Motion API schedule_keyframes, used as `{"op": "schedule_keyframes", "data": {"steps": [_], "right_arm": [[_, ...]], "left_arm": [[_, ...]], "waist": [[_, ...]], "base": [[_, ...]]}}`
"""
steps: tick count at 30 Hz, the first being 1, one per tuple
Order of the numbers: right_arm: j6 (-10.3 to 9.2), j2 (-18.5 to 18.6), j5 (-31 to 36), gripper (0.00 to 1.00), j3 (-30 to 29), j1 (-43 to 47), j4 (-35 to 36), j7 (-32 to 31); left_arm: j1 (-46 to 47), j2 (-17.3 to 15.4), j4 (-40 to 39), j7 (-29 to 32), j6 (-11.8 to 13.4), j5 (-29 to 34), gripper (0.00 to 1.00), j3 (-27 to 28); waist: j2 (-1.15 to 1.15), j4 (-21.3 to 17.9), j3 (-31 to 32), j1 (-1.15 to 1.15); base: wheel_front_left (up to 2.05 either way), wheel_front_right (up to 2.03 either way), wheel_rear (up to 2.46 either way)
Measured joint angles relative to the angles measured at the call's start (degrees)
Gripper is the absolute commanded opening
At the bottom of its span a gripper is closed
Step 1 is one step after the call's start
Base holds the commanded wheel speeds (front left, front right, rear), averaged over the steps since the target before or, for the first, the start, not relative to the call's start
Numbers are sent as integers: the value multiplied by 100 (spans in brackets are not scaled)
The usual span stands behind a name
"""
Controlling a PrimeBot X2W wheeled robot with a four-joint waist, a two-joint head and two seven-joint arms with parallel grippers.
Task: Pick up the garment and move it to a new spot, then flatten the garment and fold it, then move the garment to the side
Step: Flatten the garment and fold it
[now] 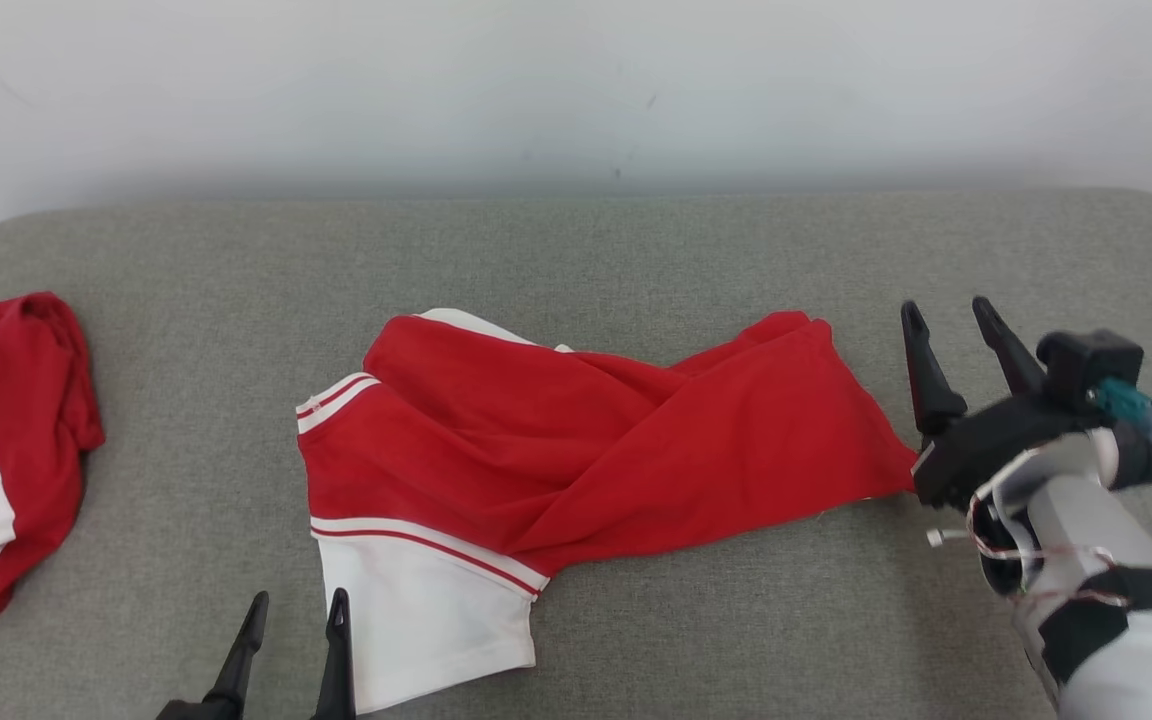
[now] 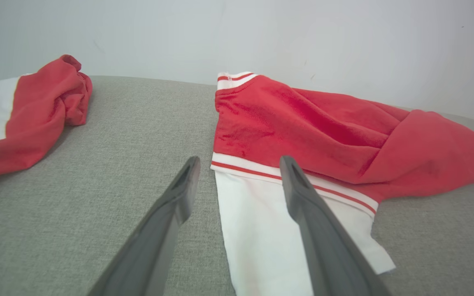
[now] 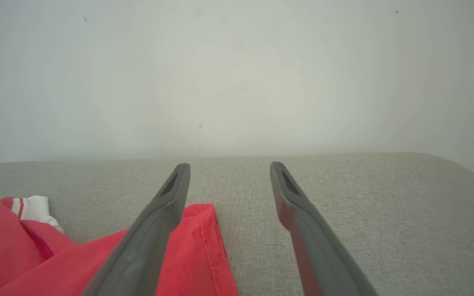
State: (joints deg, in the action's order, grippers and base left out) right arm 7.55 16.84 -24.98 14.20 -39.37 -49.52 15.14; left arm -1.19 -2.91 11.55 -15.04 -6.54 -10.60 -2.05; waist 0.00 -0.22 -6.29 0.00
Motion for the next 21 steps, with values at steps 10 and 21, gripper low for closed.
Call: {"op": "schedule_keyframes", "data": {"steps": [10,21], "right_arm": [[0,-25,568,100,-686,1543,1370,0],[0,-481,1125,100,-1302,2699,2198,0]], "left_arm": [[-200,1,120,0,-52,41,100,-125],[-279,0,136,0,-57,-19,100,-224]], "waist": [[0,-79,145,0],[0,-95,163,0]], "base": [[0,0,0],[0,0,0]]}}
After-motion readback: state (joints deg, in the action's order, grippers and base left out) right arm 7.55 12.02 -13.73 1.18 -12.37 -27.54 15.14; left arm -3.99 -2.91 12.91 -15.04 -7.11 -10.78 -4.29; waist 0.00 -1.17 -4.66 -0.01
